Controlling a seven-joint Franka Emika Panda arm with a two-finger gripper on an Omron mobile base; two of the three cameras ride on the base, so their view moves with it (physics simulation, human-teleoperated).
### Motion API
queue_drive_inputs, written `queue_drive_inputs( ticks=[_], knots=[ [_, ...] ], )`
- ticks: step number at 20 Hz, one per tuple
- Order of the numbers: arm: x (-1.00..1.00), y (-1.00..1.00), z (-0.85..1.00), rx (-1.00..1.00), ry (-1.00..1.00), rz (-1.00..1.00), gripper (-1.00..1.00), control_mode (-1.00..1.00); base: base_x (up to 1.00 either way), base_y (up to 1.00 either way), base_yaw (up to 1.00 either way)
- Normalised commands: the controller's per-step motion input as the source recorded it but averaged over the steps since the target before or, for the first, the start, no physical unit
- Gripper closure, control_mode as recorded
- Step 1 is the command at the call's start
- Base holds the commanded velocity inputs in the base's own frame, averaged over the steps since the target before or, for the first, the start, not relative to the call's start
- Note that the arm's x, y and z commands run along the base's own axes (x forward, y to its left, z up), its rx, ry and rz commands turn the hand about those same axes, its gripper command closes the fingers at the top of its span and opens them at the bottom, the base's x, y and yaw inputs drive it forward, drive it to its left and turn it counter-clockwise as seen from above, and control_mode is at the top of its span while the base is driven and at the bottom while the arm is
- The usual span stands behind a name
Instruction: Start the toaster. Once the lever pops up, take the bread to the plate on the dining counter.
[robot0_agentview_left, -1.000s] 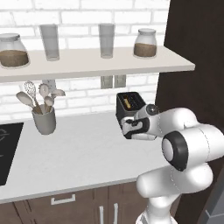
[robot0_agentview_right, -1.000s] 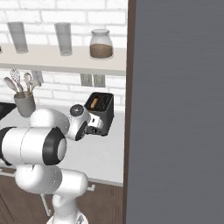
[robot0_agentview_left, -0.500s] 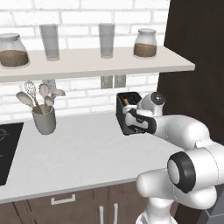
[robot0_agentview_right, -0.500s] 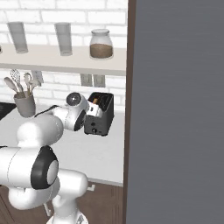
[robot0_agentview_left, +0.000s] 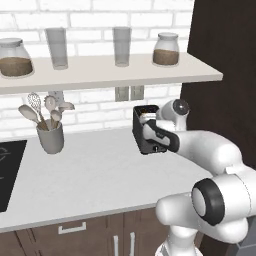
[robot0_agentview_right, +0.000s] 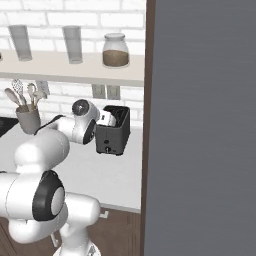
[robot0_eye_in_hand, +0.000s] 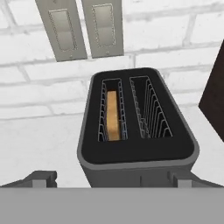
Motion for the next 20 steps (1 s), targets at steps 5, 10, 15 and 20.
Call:
queue_drive_inputs(
  ticks=[5, 10, 15, 20],
  knots=[
    [-0.02, 0.04, -0.18, 0.0, -0.24, 0.0, -1.0, -1.0, 0.0, 0.0, 0.0],
    [0.06, 0.04, -0.06, 0.0, -0.12, 0.0, -1.0, -1.0, 0.0, 0.0, 0.0],
    [0.18, 0.0, 0.08, 0.0, 0.02, 0.0, -1.0, -1.0, 0.0, 0.0, 0.0],
    [0.33, 0.0, 0.01, 0.0, 0.02, 0.0, -1.0, -1.0, 0.0, 0.0, 0.0]
  ],
)
